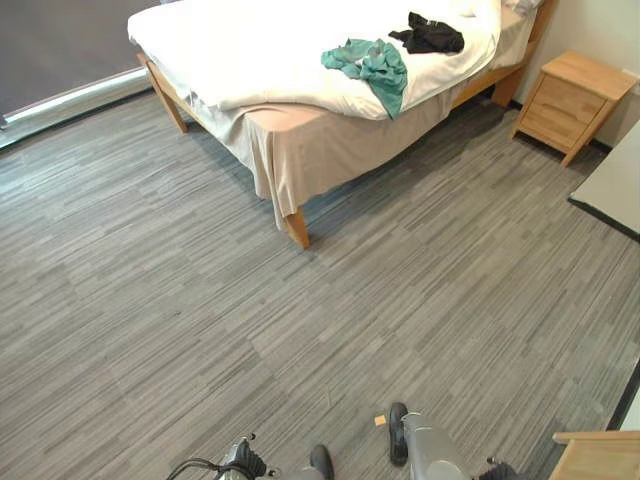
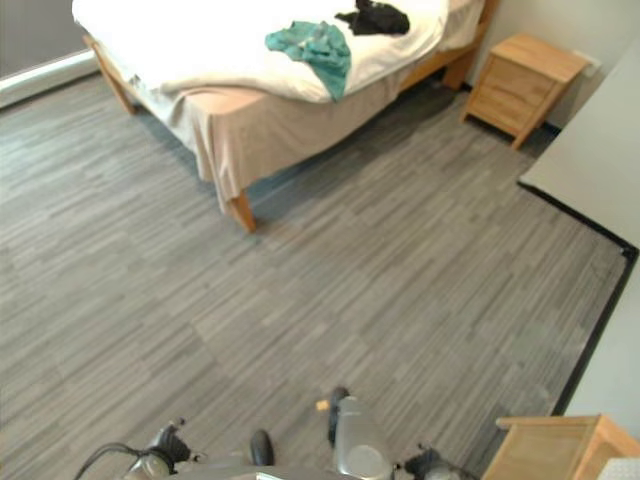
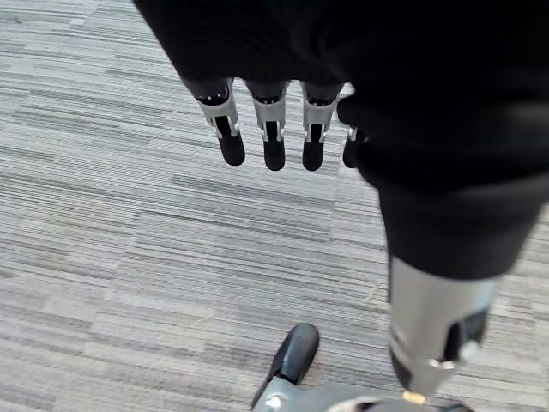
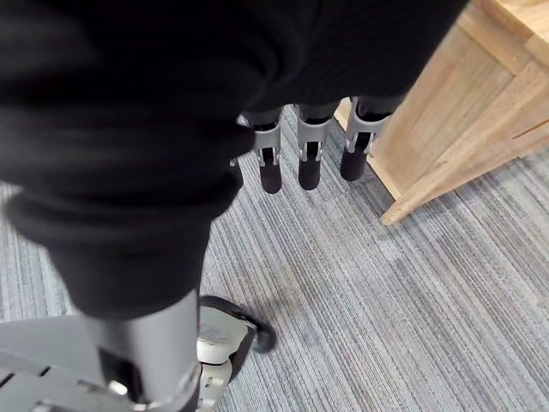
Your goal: Tidy up the quilt and then pick up the clothes from the bed and put them into the laundry hamper.
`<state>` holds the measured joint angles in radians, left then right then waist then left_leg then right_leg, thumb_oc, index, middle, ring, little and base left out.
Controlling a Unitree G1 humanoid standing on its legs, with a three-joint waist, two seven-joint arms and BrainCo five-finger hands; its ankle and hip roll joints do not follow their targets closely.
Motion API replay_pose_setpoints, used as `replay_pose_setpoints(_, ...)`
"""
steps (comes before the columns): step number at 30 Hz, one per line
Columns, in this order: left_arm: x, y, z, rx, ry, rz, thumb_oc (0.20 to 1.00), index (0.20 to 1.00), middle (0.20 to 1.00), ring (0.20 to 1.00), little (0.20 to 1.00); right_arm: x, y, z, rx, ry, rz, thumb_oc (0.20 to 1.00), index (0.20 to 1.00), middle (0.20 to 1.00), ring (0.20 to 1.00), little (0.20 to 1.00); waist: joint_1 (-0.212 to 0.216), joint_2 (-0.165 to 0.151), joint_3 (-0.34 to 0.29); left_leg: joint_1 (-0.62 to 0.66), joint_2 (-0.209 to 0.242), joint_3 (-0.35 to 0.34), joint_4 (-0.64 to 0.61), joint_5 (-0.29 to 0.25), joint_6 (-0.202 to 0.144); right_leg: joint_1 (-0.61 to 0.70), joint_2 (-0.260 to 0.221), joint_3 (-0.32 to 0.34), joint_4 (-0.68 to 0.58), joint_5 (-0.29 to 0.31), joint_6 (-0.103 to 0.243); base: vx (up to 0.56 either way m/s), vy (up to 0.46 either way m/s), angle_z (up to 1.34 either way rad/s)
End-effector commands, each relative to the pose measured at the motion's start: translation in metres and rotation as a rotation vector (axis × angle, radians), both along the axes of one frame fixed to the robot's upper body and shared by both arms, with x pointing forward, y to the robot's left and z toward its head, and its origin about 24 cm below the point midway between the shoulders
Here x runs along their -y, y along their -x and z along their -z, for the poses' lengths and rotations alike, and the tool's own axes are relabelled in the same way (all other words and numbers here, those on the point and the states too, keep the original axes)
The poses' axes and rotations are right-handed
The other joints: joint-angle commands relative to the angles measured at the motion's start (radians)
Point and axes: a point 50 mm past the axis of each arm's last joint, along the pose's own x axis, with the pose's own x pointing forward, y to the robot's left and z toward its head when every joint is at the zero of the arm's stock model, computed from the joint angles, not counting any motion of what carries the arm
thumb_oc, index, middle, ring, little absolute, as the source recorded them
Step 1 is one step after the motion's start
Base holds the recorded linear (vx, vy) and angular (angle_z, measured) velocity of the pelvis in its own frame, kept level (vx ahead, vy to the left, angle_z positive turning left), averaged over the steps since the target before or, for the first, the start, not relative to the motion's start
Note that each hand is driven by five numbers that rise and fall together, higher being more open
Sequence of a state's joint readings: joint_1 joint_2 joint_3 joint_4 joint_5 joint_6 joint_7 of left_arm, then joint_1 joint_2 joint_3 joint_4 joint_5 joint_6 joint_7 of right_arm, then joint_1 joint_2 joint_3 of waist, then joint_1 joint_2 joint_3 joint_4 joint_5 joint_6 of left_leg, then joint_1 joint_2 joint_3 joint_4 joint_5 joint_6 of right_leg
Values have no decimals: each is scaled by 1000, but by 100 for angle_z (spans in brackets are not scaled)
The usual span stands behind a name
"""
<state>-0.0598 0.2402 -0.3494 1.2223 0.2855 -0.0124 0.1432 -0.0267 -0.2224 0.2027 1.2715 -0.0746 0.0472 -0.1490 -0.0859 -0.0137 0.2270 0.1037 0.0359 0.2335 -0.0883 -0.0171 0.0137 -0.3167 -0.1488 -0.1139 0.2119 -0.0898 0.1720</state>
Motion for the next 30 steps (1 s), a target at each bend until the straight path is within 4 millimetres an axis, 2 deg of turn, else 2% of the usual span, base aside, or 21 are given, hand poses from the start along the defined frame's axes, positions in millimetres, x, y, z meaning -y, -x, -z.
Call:
replay_pose_setpoints(1,2,-17,-5,54,-19,42,1000,1000,1000,1000,1000,3,1,0,-8,-9,26,1000,1000,1000,1000,1000,-51,50,17,161,11,-66,1,-171,-81,10,1,6,-286,189,47,486,-136,23)
replay_pose_setpoints(4,12,-20,-4,60,17,56,1000,1000,1000,1000,1000,2,11,2,-47,-24,29,1000,1000,1000,1000,1000,-74,66,3,229,25,-88,1,-212,-100,2,9,44,-273,199,48,608,-171,24)
replay_pose_setpoints(6,14,-13,-1,35,26,66,1000,1000,1000,1000,1000,2,14,3,-65,-20,1,1000,1000,1000,1000,1000,-80,70,-3,256,38,-104,1,-186,-98,4,26,48,-243,211,31,529,-199,32)
replay_pose_setpoints(7,15,-4,3,4,12,41,1000,1000,1000,1000,1000,6,13,2,-84,1,-34,1000,1000,1000,1000,1000,-90,89,-12,262,91,-101,109,-108,-115,14,61,49,-200,202,-1,601,-306,26)
replay_pose_setpoints(8,12,-3,3,0,7,0,1000,1000,1000,1000,1000,8,8,1,-81,20,-72,1000,1000,1000,1000,1000,-83,92,-15,195,113,-100,252,-3,-129,56,84,44,-206,195,-34,715,-427,24)
replay_pose_setpoints(10,6,-13,-2,36,-5,-32,1000,1000,1000,1000,1000,14,-9,-5,-37,62,-120,1000,1000,1000,1000,1000,-48,67,16,12,135,-125,573,156,-140,154,82,13,-251,170,-88,378,-389,20)
replay_pose_setpoints(11,4,-21,-5,70,-3,-47,1000,1000,1000,1000,1000,16,-18,-8,-7,73,-130,1000,1000,1000,1000,1000,-27,48,27,-40,139,-108,662,191,-131,192,75,8,-268,156,-110,366,-366,-13)
replay_pose_setpoints(12,2,-30,-9,105,-9,-57,1000,1000,1000,1000,1000,20,-28,-12,18,94,-129,1000,1000,1000,1000,1000,-4,23,41,-109,150,-86,759,159,-120,230,65,9,-286,141,-125,446,-274,-35)
replay_pose_setpoints(13,3,-32,-10,116,-10,-55,1000,1000,1000,1000,1000,21,-34,-14,28,106,-151,1000,1000,1000,1000,1000,14,12,44,-151,148,-68,774,128,-115,260,61,13,-295,127,-125,496,-152,-16)
replay_pose_setpoints(15,4,-36,-11,139,-16,-57,1000,1000,1000,1000,1000,25,-44,-18,49,140,-179,1000,1000,1000,1000,1000,51,-2,40,-241,120,-28,736,71,-115,317,49,20,-299,77,-111,524,5,-5)
replay_pose_setpoints(17,5,-36,-12,151,-10,-79,1000,1000,1000,1000,1000,27,-48,-20,58,154,-191,1000,1000,1000,1000,1000,75,0,18,-292,104,40,564,49,-106,375,44,25,-299,33,-91,584,117,-4)
replay_pose_setpoints(20,2,-28,-9,134,-13,-121,1000,1000,1000,1000,1000,23,-47,-18,58,149,-203,1000,1000,1000,1000,1000,106,13,-16,-288,71,147,179,104,-105,464,65,15,-299,-34,-67,659,175,11)
replay_pose_setpoints(22,-1,-17,-5,102,-20,-147,1000,1000,1000,1000,1000,21,-42,-16,49,147,-209,1000,1000,1000,1000,1000,111,1,-26,-292,74,208,35,131,-117,543,60,-14,-299,-87,-49,634,158,18)
replay_pose_setpoints(23,-3,-11,-3,83,-22,-162,1000,1000,1000,1000,1000,19,-40,-15,41,145,-219,1000,1000,1000,1000,1000,119,3,-32,-299,85,215,19,146,-117,567,68,-15,-299,-89,-47,611,169,13)
replay_pose_setpoints(24,-7,2,0,42,-28,-181,1000,1000,1000,1000,1000,17,-34,-12,20,136,-234,1000,1000,1000,1000,1000,118,-1,-44,-279,74,210,4,134,-103,592,69,-19,-299,-94,-39,836,225,17)
replay_pose_setpoints(25,-10,16,3,-4,-36,-201,1000,1000,1000,1000,1000,7,-29,-8,5,107,-256,1000,1000,1000,1000,1000,130,-23,-62,-247,41,179,10,139,-71,607,62,-11,-235,-71,-30,576,143,23)
replay_pose_setpoints(26,-11,16,3,-3,-37,-203,1000,1000,1000,1000,1000,6,-29,-8,5,106,-258,1000,1000,1000,1000,1000,134,-18,-62,-252,54,193,8,155,-66,599,72,-7,-234,-62,-35,581,176,19)
replay_pose_setpoints(27,-16,21,3,-26,-48,-202,1000,1000,1000,1000,1000,1,-25,-6,-1,90,-256,1000,1000,1000,1000,1000,130,-38,-63,-217,24,183,8,121,-54,578,62,-11,-121,-46,-8,164,73,4)
replay_pose_setpoints(28,-16,21,3,-26,-49,-202,1000,1000,1000,1000,1000,0,-25,-6,-1,89,-256,1000,1000,1000,1000,1000,131,-39,-64,-218,23,184,8,120,-53,575,60,-10,-116,-49,-7,456,188,-24)
replay_pose_setpoints(29,-20,23,3,-52,-55,-179,1000,1000,1000,1000,1000,-11,-24,-3,3,50,-272,1000,1000,1000,1000,1000,115,-42,-53,-158,27,206,1,92,-26,492,72,0,107,43,41,251,102,-17)
replay_pose_setpoints(30,-20,23,3,-53,-55,-179,1000,1000,1000,1000,1000,-11,-24,-3,3,50,-272,1000,1000,1000,1000,1000,116,-42,-55,-160,27,207,1,92,-26,489,72,2,110,42,41,384,132,-7)
